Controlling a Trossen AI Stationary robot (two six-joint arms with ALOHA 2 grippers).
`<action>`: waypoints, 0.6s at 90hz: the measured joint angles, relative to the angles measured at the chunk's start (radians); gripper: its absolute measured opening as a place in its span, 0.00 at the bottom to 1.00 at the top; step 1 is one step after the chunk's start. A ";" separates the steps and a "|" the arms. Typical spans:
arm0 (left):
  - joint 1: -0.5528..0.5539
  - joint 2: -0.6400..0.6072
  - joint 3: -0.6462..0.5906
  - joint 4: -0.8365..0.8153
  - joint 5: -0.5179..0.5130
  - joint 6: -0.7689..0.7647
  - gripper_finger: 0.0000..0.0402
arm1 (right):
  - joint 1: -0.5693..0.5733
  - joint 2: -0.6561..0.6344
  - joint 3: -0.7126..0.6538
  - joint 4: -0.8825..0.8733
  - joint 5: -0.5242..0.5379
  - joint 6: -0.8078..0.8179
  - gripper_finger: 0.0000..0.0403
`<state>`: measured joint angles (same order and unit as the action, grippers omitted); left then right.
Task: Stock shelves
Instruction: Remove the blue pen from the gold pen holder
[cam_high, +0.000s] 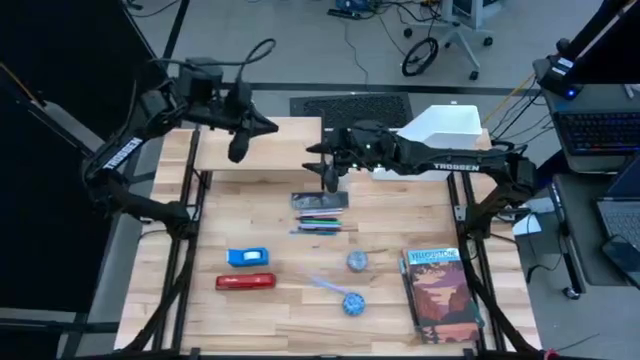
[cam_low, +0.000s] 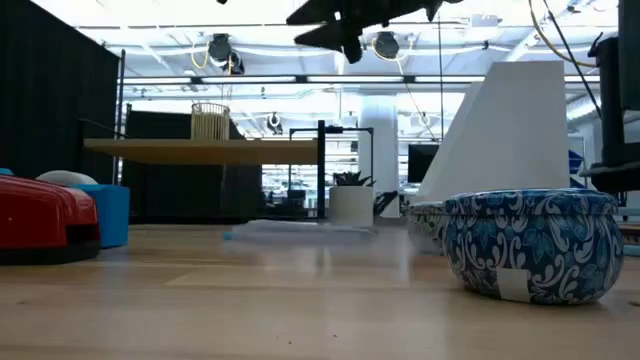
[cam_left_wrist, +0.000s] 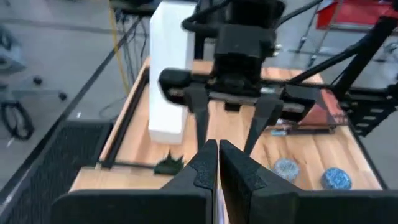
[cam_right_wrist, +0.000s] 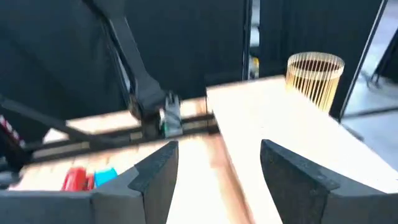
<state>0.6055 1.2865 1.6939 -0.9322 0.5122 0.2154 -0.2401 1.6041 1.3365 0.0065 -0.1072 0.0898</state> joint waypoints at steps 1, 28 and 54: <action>0.000 0.000 0.000 -0.005 -0.006 0.000 0.00 | 0.000 0.000 0.000 -0.011 0.000 0.000 0.52; 0.000 0.000 -0.001 -0.088 -0.103 0.010 0.00 | 0.018 -0.001 0.000 -0.310 -0.002 -0.042 0.52; 0.000 0.000 -0.001 -0.144 -0.103 0.027 0.00 | 0.159 -0.001 0.000 -0.558 -0.027 -0.256 0.57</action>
<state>0.6052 1.2869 1.6933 -1.0758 0.4095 0.2422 -0.0816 1.6032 1.3361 -0.5513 -0.1346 -0.1665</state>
